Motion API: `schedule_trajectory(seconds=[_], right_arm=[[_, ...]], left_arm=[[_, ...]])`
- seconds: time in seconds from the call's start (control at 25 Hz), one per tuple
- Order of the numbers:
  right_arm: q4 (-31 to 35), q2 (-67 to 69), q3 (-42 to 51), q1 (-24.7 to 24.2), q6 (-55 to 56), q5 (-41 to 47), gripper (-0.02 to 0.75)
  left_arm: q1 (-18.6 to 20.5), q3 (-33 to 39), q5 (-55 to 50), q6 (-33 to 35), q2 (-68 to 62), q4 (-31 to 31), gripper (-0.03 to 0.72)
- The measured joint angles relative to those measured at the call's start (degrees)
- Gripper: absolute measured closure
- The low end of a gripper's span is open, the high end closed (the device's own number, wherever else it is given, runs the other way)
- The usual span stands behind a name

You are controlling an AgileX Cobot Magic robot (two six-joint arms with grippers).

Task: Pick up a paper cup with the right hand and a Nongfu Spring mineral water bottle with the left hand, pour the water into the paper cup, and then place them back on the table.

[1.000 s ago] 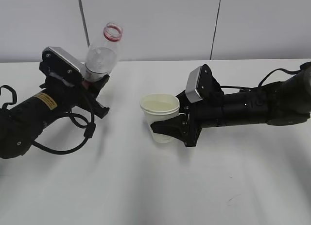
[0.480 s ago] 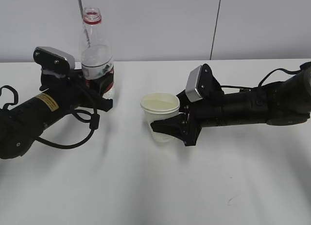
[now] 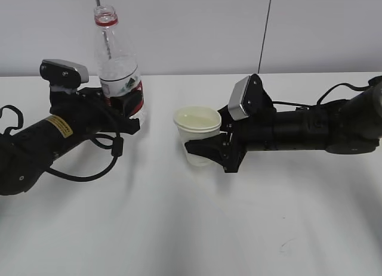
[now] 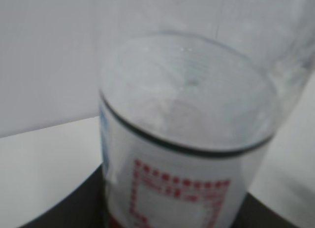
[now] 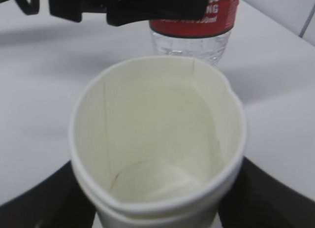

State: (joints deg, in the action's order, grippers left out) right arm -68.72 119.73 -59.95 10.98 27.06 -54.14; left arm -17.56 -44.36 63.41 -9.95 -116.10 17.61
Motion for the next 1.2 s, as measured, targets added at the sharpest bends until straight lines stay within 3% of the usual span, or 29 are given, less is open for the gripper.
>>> schedule_trajectory(seconds=[0.24, 0.92, 1.2], right_arm=[[8.00, 0.00, 0.00, 0.00, -5.33, 1.87, 0.253], [36.77, 4.53, 0.00, 0.00, -20.45, 3.26, 0.253], [39.76, 7.73, 0.00, 0.00, -21.18, 0.26, 0.253]], left_arm=[[-0.04, 0.00, 0.00, -0.07, 0.00, 3.65, 0.379], [-0.06, 0.00, 0.27, -0.14, -3.14, 3.89, 0.381], [-0.06, 0.00, 1.05, -0.14, -7.78, 3.51, 0.382]])
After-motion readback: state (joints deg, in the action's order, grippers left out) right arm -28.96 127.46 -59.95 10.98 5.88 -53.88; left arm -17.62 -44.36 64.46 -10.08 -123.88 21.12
